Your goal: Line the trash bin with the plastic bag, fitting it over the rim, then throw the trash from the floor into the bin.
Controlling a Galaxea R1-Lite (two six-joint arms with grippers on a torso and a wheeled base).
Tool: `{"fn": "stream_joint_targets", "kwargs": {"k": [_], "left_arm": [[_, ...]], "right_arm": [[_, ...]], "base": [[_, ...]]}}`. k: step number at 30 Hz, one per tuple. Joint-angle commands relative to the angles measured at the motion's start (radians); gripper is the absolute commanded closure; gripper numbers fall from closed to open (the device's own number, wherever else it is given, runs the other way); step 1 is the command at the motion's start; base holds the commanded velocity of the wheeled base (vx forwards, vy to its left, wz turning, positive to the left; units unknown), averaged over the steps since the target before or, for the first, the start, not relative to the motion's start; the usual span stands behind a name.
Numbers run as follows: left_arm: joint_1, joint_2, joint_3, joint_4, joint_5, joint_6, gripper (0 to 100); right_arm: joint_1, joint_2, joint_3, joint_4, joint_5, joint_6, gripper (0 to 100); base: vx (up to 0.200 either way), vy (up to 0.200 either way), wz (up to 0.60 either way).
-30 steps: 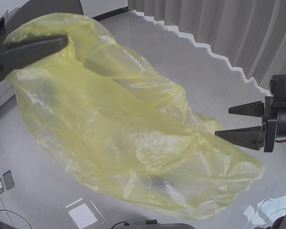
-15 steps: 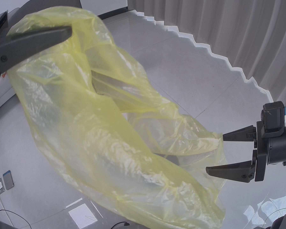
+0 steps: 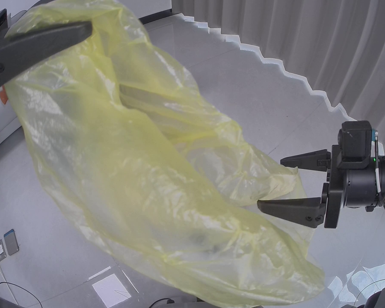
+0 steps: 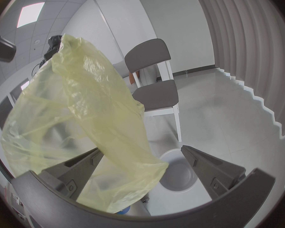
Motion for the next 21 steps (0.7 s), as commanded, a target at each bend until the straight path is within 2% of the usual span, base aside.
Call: {"fn": "stream_joint_targets", "kwargs": {"k": [1,2,3,11,15,18,21], "left_arm": [[-0.001,-0.002,0.001,0.001,-0.001,0.000,100],[-0.001,-0.002,0.001,0.001,-0.001,0.000,100],[-0.001,-0.002,0.001,0.001,-0.001,0.000,100],[-0.001,0.002,0.004,0.001,0.002,-0.004,100],[0.010,0.031,0.020,0.001,0.047,-0.038,100],[0.008,0.087,0.058,-0.017,0.068,-0.159,100],[0.001,0.133,0.164,-0.174,0.070,-0.282,100]], "right_arm": [[0.000,0.030,0.028,-0.018,0.002,-0.023,0],[0.000,0.033,0.031,-0.024,0.002,-0.027,0],[0.000,0.040,0.033,-0.034,-0.001,-0.032,100],[-0.017,0.036,0.033,-0.042,-0.009,-0.034,100],[-0.041,0.024,0.053,-0.037,-0.055,-0.034,100],[-0.099,0.024,0.097,-0.039,-0.057,-0.037,100],[-0.159,0.025,0.140,-0.044,-0.057,-0.037,100]], "base": [[0.000,0.000,0.00],[0.000,0.000,0.00],[0.000,0.000,0.00],[0.000,0.000,0.00],[0.000,0.000,0.00],[0.000,0.000,0.00],[0.000,0.000,0.00]]}}
